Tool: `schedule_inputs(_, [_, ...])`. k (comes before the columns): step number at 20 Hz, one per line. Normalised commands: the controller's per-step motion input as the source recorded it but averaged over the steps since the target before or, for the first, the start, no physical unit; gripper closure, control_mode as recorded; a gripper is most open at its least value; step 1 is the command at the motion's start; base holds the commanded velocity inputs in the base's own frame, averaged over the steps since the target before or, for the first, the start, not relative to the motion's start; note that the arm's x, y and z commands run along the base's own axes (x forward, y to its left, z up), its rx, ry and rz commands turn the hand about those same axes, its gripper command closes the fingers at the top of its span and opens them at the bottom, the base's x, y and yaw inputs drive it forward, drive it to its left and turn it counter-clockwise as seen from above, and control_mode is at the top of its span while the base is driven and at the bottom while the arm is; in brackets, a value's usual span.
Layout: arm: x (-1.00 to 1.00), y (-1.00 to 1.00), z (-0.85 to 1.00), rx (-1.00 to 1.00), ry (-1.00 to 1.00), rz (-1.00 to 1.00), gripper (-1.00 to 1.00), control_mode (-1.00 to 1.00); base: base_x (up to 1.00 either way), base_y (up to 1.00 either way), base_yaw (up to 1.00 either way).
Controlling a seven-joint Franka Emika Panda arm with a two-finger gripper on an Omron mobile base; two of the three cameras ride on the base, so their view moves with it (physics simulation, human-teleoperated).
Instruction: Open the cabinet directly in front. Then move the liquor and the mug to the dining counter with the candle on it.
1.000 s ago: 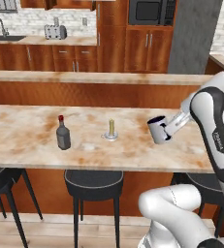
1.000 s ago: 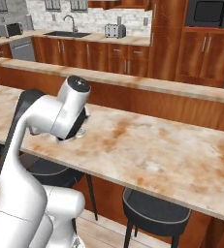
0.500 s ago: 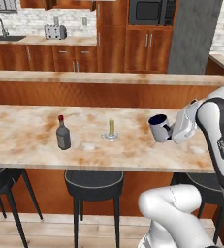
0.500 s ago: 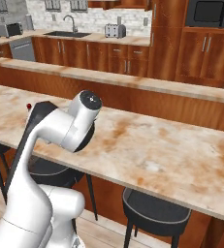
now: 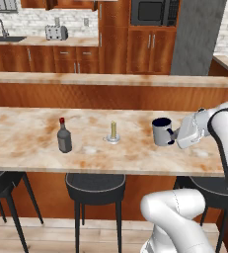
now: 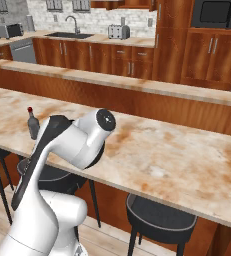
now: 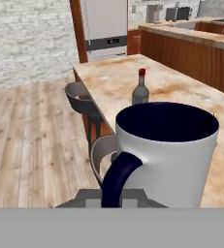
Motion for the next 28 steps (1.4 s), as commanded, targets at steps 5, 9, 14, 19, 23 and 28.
schedule_inputs(5, [0.02,-0.02,-0.01,0.41,0.0,0.0,1.0,-1.0,0.0,0.0,0.0])
schedule_inputs(9, [0.0,0.0,-0.01,0.05,0.0,0.0,1.0,-1.0,0.0,0.0,0.0])
schedule_inputs(14, [0.37,0.02,-0.09,-0.06,0.08,0.0,1.0,-1.0,0.0,0.0,0.0])
schedule_inputs(19, [0.59,0.0,0.0,0.0,0.08,-0.02,1.0,-1.0,0.0,0.0,0.0])
schedule_inputs(23, [0.43,0.0,-0.27,-0.04,0.08,0.0,1.0,-1.0,0.0,0.0,0.0])
schedule_inputs(28, [0.32,0.0,-0.48,-0.07,0.15,0.0,1.0,-1.0,0.0,0.0,0.0])
